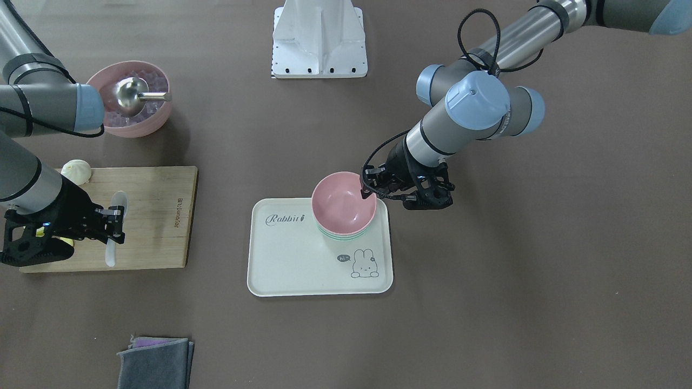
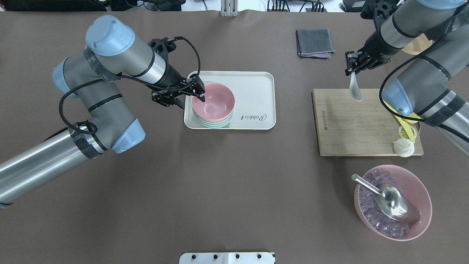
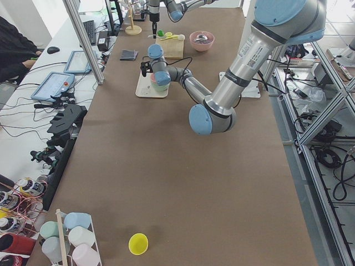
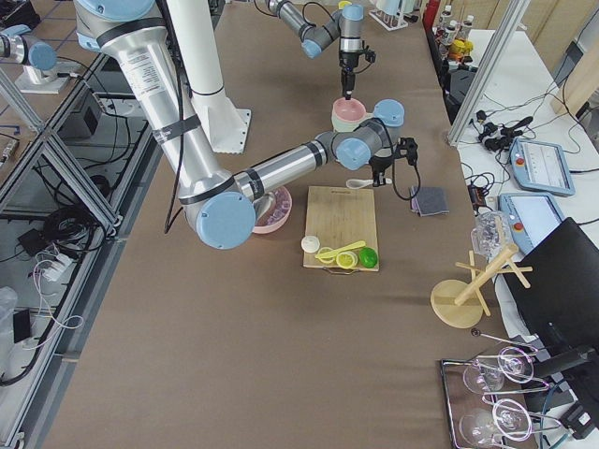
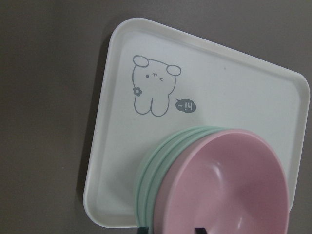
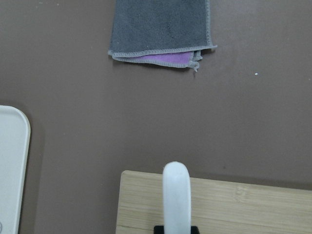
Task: Stack pink bowl on green and place spoon
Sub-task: 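Lower the pink bowl into the green bowl and open the left gripper, then carry the white spoon over the pink bowl while the left arm withdraws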
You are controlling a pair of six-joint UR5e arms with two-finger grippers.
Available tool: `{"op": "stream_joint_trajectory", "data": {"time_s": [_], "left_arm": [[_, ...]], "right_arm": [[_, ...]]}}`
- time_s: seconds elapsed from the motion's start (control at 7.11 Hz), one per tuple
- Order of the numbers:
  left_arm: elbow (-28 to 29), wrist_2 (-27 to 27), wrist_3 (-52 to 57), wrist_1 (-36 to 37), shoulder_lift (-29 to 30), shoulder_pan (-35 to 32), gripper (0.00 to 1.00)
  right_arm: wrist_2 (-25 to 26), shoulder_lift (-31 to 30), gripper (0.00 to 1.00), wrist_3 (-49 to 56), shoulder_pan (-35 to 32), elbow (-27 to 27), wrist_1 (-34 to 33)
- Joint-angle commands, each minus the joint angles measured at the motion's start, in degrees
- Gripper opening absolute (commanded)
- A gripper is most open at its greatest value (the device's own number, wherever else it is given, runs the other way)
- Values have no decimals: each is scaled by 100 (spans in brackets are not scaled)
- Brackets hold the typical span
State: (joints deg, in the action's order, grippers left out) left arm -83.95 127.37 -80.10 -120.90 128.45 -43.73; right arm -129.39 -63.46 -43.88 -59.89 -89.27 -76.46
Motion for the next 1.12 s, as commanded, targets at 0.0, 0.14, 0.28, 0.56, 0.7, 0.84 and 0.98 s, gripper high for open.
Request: {"op": "stream_joint_trajectory", "data": {"time_s": [0.0, 0.14, 0.28, 0.56, 0.7, 0.84, 0.98], "left_arm": [[-130, 77, 12, 57, -48, -536, 98], [-200, 165, 65, 66, -179, -871, 98], [-340, 288, 483, 32, -458, -1309, 99], [-570, 822, 1878, 66, -1257, -2022, 98], [-553, 860, 2189, 75, -1383, -2121, 99], [-535, 843, 2227, 84, -1401, -2113, 98], [-518, 834, 2227, 75, -1419, -2113, 98]], "right_arm": [[-260, 769, 0, -1405, -6, -152, 0], [-253, 1165, 0, -2274, 195, -144, 0], [-166, 1395, 0, -2509, 510, -109, 17], [700, 1695, 0, -2608, 1160, 345, 707], [957, 1784, 0, -2860, 1416, 566, 1042], [1299, 1793, 0, -2906, 1645, 629, 1159], [1328, 1898, 0, -2907, 1725, 708, 1186]]}}
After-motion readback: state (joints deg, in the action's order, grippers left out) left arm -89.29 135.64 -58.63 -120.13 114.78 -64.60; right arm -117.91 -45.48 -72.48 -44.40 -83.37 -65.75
